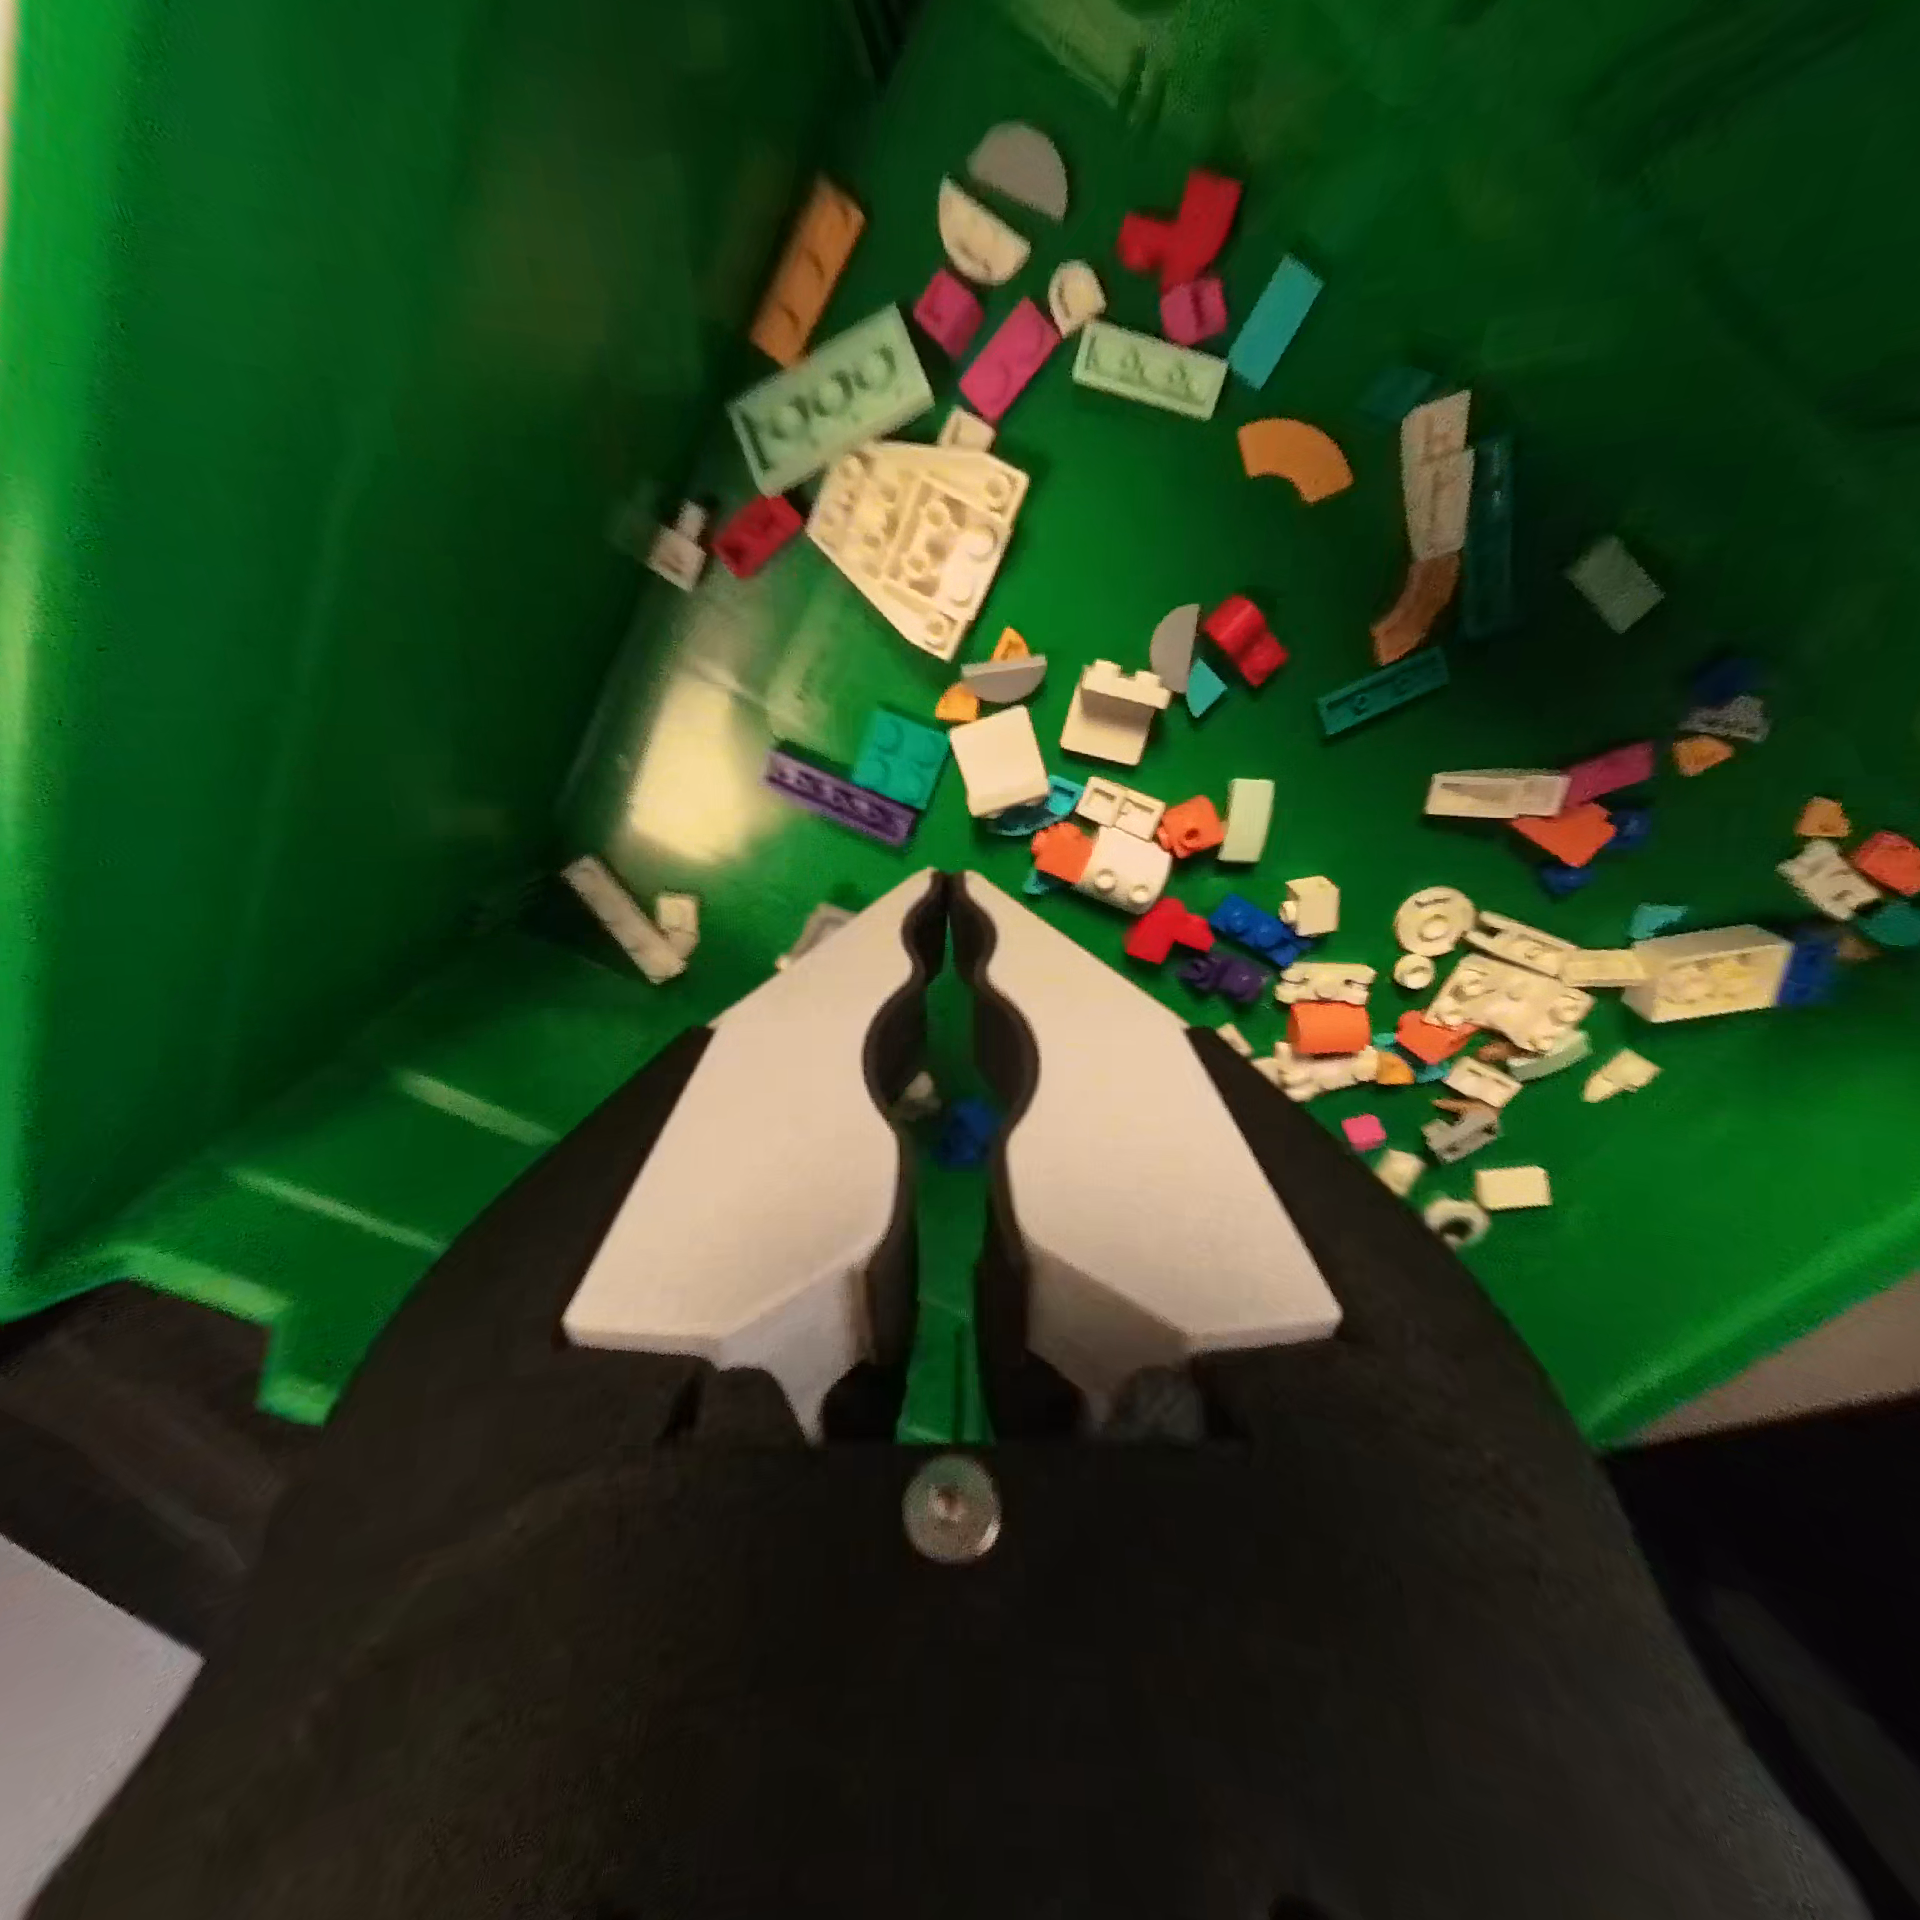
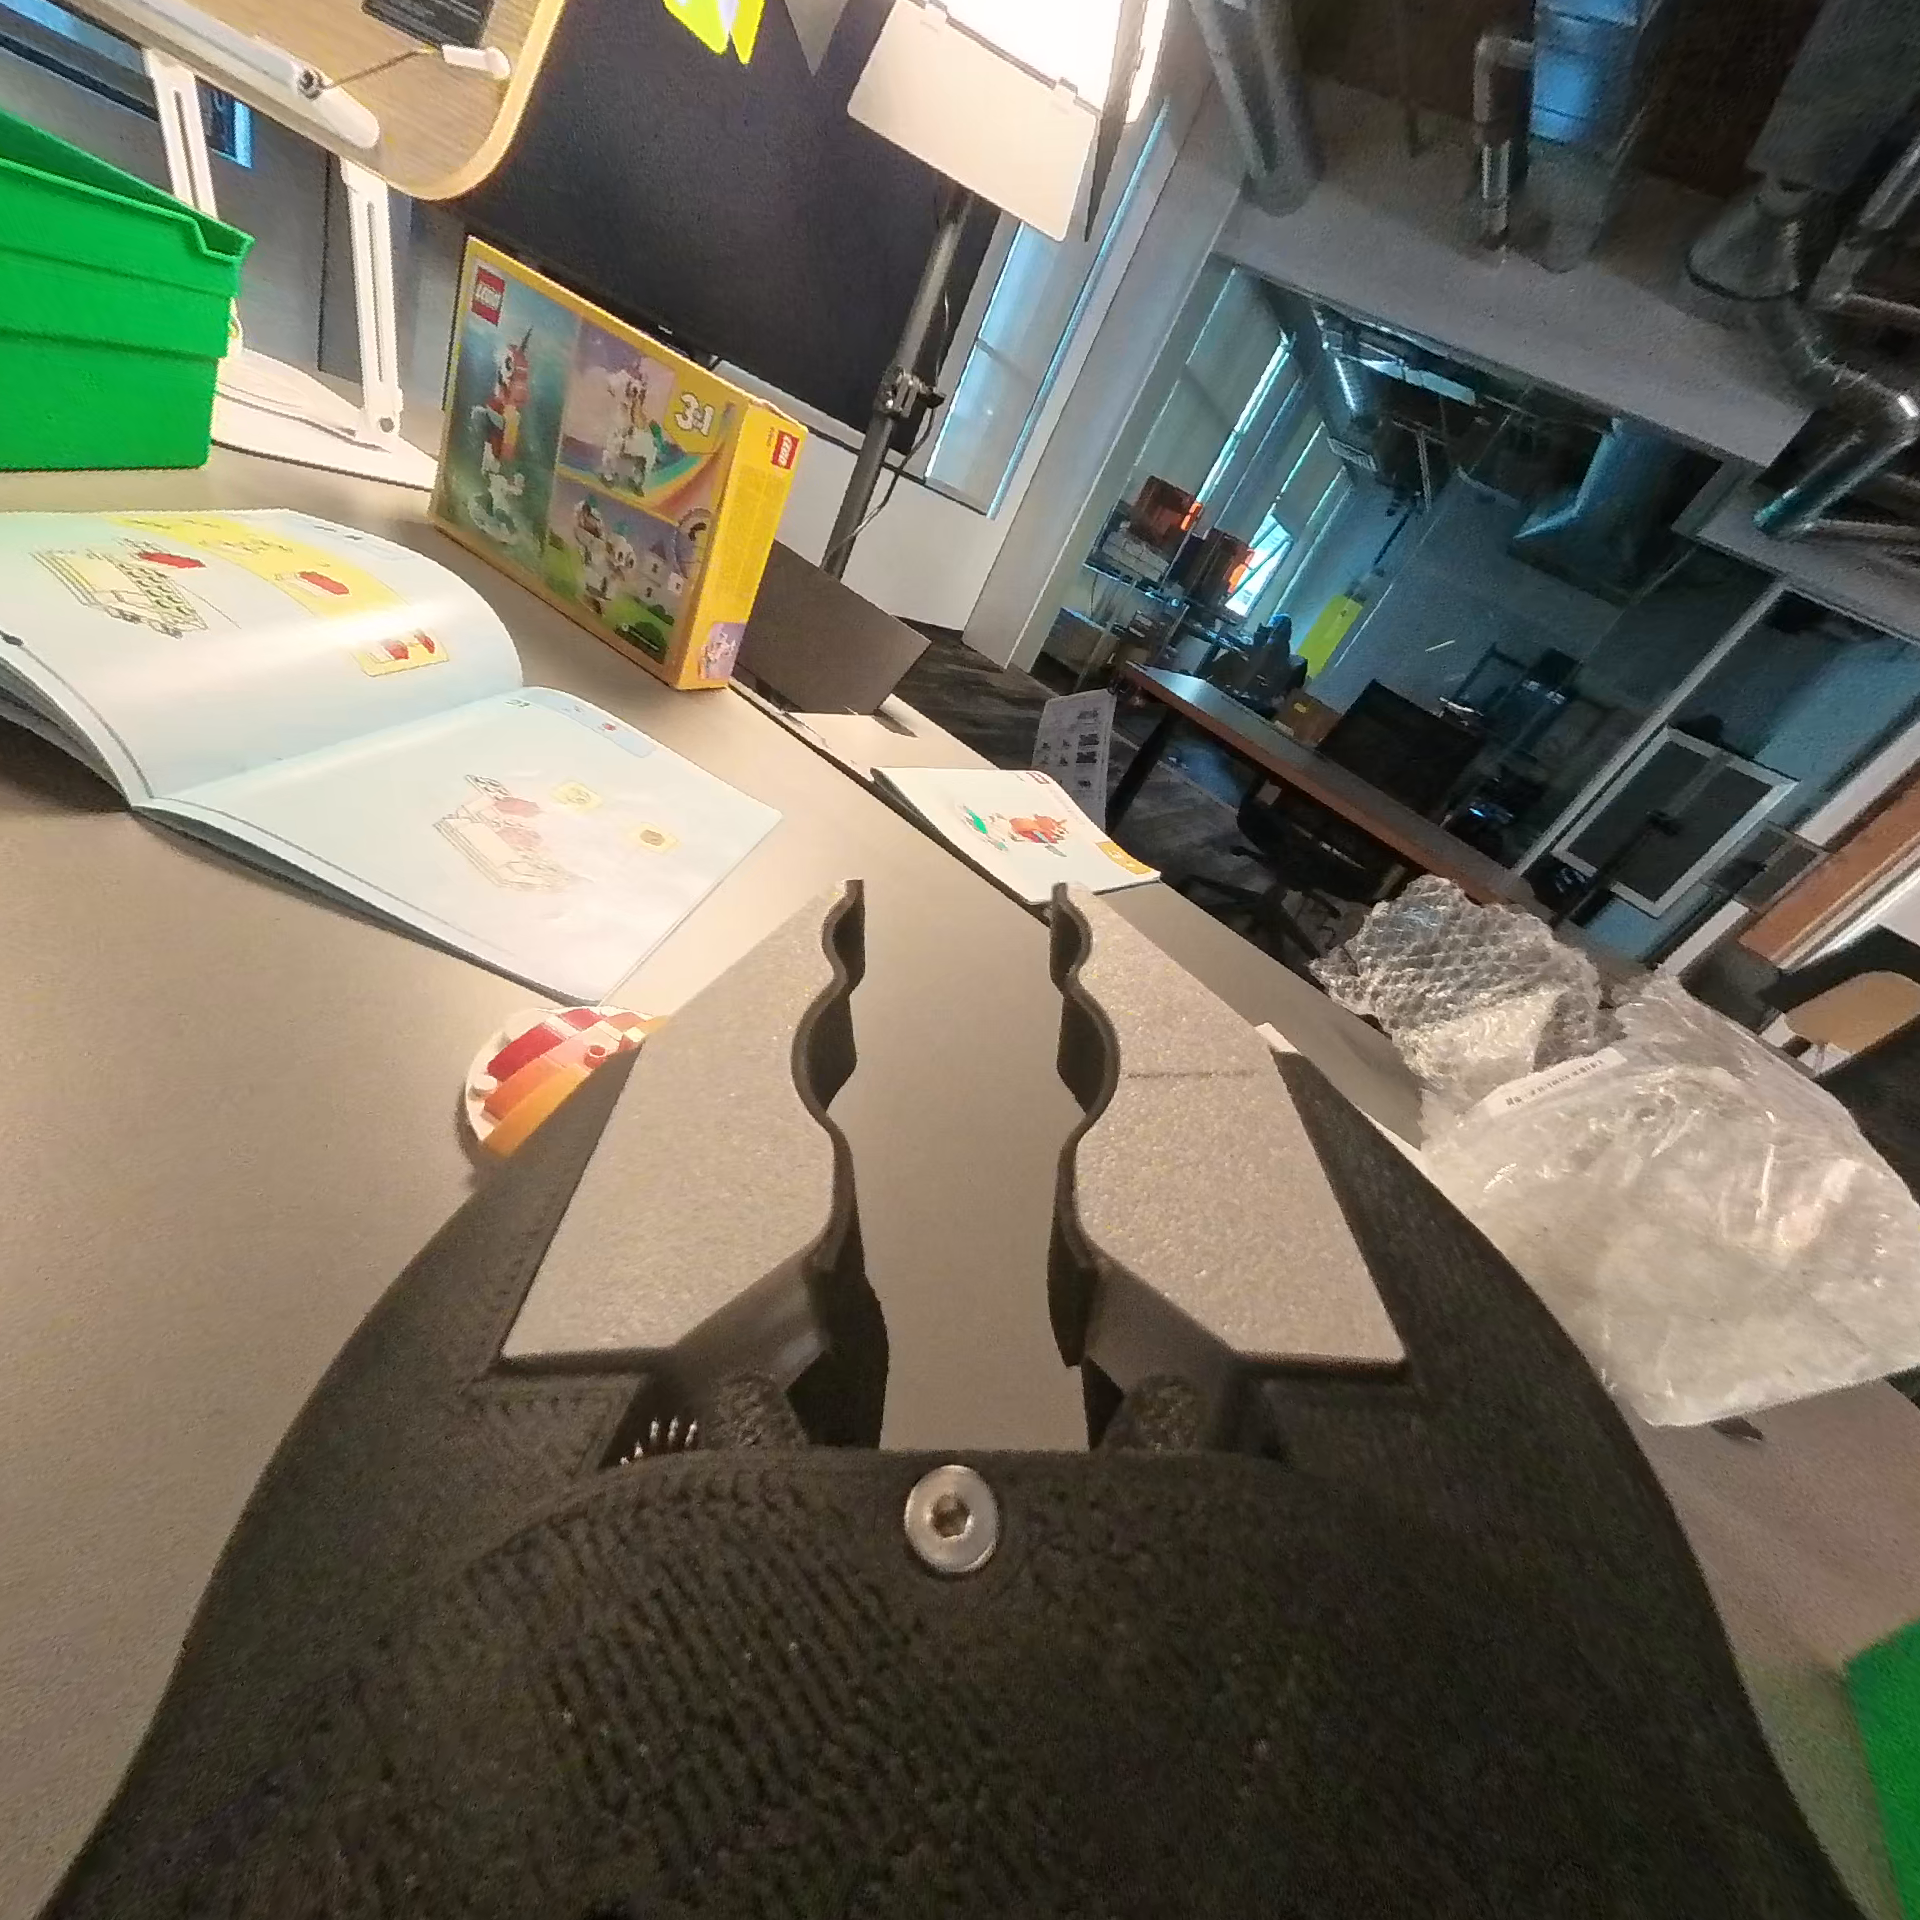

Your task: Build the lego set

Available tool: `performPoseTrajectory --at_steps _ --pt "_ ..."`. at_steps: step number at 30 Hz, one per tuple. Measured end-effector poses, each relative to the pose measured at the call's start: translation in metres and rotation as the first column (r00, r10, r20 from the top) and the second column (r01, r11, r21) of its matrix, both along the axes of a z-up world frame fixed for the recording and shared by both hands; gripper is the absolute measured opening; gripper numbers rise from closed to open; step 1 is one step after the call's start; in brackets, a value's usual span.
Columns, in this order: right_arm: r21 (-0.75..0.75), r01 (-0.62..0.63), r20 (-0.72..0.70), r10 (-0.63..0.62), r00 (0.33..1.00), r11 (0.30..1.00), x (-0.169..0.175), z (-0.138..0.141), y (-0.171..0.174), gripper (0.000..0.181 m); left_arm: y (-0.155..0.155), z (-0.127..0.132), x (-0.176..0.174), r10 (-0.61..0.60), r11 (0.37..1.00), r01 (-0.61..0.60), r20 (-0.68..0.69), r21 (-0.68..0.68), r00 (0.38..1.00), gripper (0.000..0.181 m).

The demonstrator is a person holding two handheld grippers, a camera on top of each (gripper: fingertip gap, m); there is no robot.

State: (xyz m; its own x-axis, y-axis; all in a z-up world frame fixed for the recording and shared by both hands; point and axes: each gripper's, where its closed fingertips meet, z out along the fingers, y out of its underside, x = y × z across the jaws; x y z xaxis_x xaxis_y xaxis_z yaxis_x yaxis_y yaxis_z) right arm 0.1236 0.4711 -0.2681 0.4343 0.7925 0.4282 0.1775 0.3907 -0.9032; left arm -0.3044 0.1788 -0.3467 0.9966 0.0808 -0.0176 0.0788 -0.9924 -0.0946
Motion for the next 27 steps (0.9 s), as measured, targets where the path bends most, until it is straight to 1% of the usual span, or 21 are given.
performPoseTrajectory --at_steps 3,4,7,12,16,20,25,27 --pt "-0.001 -0.006 0.003 0.006 1.000 1.000 -0.001 -0.001 -0.001 0.034 -0.003 -0.006 0.021 0.054 0.997 -0.046 0.143 -0.060 0.988 0.000" --pt "-0.002 -0.006 0.004 0.006 1.000 1.000 -0.001 -0.001 -0.001 0.034 -0.004 -0.007 0.025 0.060 0.996 -0.049 0.161 -0.074 0.985 0.000" --pt "-0.003 -0.012 0.004 0.012 1.000 1.000 -0.001 -0.001 -0.002 0.034 -0.011 -0.010 0.019 0.054 0.993 -0.042 0.106 -0.114 0.993 0.000" --pt "0.002 -0.022 0.011 0.022 1.000 1.000 -0.003 -0.001 -0.004 0.034 -0.019 -0.015 0.029 0.048 0.989 -0.028 0.135 -0.143 0.990 0.000" --pt "0.004 -0.027 0.014 0.027 1.000 1.000 -0.003 -0.002 -0.005 0.034 -0.023 -0.012 0.039 0.029 0.990 -0.008 0.156 -0.137 0.987 0.000" --pt "0.005 -0.031 0.019 0.030 0.999 1.000 -0.004 -0.002 -0.005 0.034 -0.035 -0.010 0.037 0.009 0.980 0.008 0.085 -0.198 0.996 0.000" --pt "0.008 -0.032 0.022 0.032 0.999 0.999 -0.004 -0.003 -0.006 0.034 -0.048 -0.010 0.060 -0.025 0.964 0.061 0.142 -0.259 0.990 0.000" --pt "0.009 -0.033 0.024 0.033 0.999 0.999 -0.004 -0.003 -0.006 0.034 -0.048 -0.009 0.065 -0.050 0.965 0.086 0.148 -0.246 0.988 0.000"
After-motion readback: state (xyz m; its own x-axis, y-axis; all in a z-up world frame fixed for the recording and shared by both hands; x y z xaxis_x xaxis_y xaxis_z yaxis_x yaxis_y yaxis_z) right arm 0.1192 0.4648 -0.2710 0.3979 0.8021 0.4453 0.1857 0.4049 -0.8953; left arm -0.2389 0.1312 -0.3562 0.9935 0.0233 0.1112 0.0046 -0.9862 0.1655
